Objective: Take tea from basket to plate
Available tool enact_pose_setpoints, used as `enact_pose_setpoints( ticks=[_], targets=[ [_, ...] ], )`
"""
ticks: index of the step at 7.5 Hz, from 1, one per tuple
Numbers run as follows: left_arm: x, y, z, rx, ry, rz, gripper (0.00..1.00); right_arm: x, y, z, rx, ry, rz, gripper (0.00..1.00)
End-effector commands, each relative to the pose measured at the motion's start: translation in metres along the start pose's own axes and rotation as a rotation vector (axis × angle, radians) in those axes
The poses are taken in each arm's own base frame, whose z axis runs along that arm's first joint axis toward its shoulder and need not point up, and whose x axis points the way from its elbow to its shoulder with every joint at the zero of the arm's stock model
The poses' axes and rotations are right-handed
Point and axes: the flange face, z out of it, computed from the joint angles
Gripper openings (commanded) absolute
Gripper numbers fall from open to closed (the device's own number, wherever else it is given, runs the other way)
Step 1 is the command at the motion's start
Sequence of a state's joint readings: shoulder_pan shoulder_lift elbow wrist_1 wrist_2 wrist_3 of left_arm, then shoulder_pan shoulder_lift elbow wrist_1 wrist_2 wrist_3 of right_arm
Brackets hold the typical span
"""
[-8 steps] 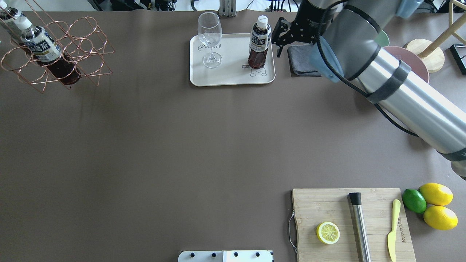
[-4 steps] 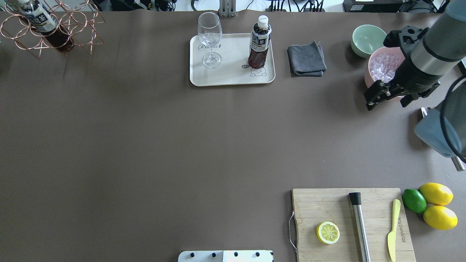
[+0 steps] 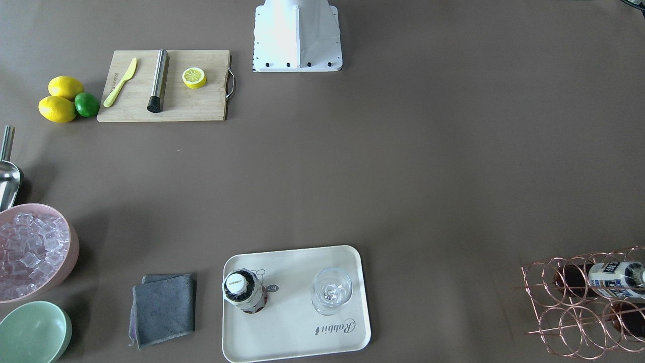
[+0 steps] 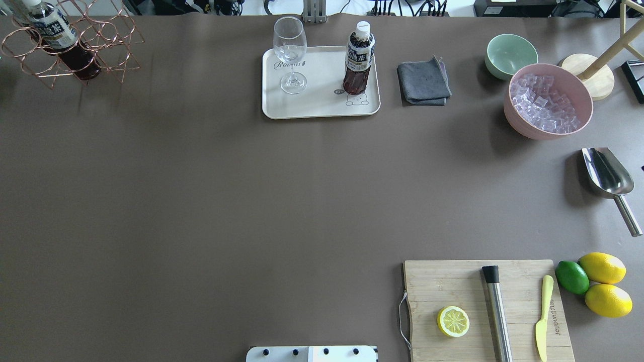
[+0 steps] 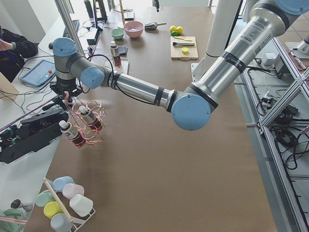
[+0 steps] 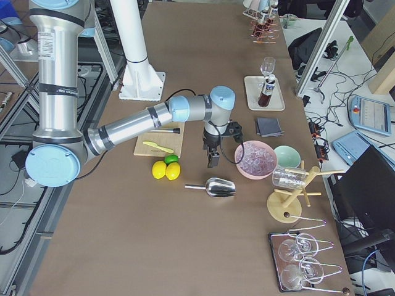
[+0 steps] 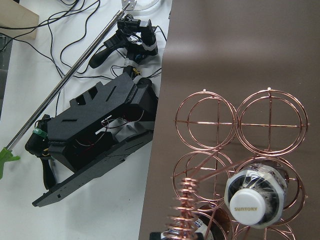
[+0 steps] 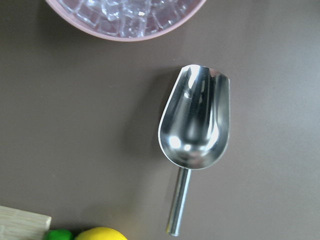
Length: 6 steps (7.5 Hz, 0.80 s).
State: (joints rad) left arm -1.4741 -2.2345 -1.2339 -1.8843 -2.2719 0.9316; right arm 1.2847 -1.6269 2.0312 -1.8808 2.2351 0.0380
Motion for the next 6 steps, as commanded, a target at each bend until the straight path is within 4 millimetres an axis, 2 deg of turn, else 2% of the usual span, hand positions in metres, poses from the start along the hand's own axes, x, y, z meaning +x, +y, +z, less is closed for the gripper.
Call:
enact_pose_setpoints(
  ticks=[1, 3, 4, 5, 6],
  targets=[
    [0.004, 0.001, 0.007, -0.003, 0.006, 0.000, 0.00, 0.120, 0.043, 0.007, -0.008, -0.003, -0.058, 1.00],
    [0.010, 0.001, 0.016, 0.000, 0.015, 0.009, 0.00, 0.156, 0.066, 0.010, -0.009, -0.005, -0.026, 1.00],
    [0.014, 0.003, 0.021, 0.002, 0.015, 0.015, 0.00, 0.184, 0.067, 0.023, -0.020, -0.021, 0.026, 1.00],
    [0.017, -0.002, 0.025, 0.005, 0.020, 0.021, 0.00, 0.188, 0.066, 0.025, 0.026, 0.001, -0.011, 1.00],
    [0.019, -0.003, 0.028, 0.005, 0.023, 0.023, 0.00, 0.194, 0.071, 0.019, 0.053, 0.006, -0.003, 1.00]
  ],
)
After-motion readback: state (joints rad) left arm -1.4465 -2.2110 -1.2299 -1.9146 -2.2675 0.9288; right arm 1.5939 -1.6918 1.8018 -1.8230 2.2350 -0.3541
